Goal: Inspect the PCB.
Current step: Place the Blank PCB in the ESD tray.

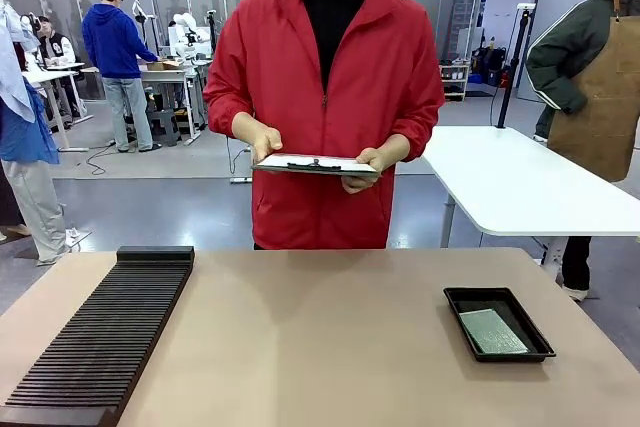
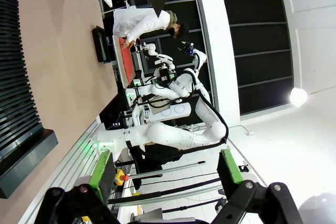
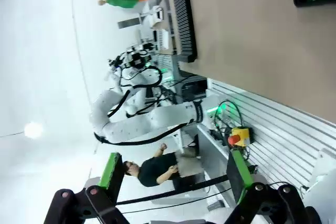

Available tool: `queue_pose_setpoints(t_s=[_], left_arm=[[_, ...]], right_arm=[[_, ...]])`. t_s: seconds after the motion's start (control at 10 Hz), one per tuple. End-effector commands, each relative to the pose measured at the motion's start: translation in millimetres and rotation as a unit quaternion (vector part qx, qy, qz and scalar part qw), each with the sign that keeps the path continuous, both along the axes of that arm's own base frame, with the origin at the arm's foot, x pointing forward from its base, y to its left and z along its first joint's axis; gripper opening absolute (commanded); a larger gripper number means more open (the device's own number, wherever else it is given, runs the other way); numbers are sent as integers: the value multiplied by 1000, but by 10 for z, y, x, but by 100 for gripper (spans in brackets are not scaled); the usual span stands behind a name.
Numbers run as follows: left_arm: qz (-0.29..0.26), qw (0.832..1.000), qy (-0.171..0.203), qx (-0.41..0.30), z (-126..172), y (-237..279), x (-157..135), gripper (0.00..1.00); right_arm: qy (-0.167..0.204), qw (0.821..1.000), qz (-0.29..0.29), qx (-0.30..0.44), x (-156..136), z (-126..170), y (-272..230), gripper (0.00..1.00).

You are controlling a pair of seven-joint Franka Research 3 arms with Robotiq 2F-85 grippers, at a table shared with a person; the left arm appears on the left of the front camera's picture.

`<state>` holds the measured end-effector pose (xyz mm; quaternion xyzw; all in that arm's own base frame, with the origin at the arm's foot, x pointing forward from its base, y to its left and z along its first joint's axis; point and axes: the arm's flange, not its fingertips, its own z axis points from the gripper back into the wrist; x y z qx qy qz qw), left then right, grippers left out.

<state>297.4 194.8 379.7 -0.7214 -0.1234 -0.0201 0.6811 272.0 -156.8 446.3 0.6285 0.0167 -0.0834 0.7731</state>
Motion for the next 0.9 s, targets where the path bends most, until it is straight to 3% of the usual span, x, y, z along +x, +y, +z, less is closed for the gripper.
queue_pose_setpoints(t_s=[0.0,0.2,0.3,0.8], left_arm=[[0,1000,7,9,31,-12,-24,100],[0,1000,7,9,31,-12,-24,100],[0,1000,7,9,31,-12,-24,100],[0,1000,7,9,31,-12,-24,100]], right_arm=[[-11,1000,-3,19,16,-153,-129,100],[-9,999,17,33,168,-209,-63,100],[0,1000,-12,19,-44,-185,-130,100],[0,1000,-12,19,-44,-185,-130,100]])
